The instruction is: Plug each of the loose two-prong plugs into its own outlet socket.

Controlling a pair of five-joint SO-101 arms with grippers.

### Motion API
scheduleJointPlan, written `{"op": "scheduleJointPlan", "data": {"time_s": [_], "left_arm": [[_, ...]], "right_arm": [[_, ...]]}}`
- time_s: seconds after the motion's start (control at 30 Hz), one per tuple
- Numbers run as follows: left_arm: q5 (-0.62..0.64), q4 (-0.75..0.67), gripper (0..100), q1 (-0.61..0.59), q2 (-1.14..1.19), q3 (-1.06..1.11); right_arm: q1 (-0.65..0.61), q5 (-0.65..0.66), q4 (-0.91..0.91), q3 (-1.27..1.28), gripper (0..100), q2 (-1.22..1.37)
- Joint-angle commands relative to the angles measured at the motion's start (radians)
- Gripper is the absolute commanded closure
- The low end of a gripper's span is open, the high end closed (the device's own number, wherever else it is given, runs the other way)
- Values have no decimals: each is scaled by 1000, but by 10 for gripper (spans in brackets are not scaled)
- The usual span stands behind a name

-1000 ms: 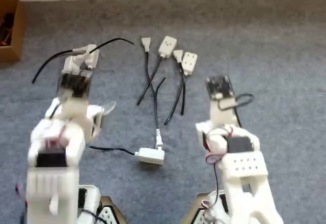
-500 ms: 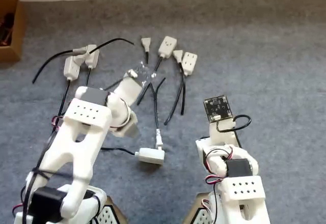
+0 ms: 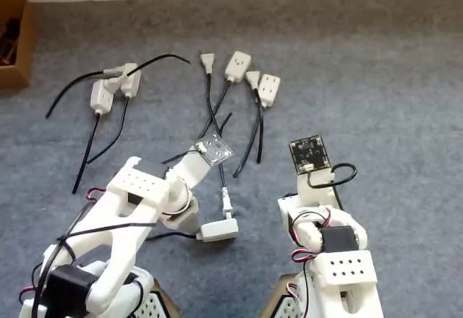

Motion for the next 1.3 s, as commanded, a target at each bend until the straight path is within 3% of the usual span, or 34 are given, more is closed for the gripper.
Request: {"op": "scheduleJointPlan", "data": {"time_s": [0.0,0.2,0.57,0.87,1.07,1.17,1.27], "left_arm": [[-11,-6,691,5,-13,-21],[77,46,691,-21,-2,-214],[107,46,691,217,-12,-67],[112,60,723,257,-13,-44],[117,261,723,268,-56,-199],[155,387,723,337,-171,-255],[164,413,723,432,-259,-199]], "right_arm": [[4,5,-19,-2,989,-13],[4,5,-19,-1,989,-10],[2,5,-19,-1,989,-10],[2,5,-19,-1,989,-10],[2,5,-31,1,989,-10],[2,5,-39,8,989,-8],[2,5,-39,15,989,-8]]}}
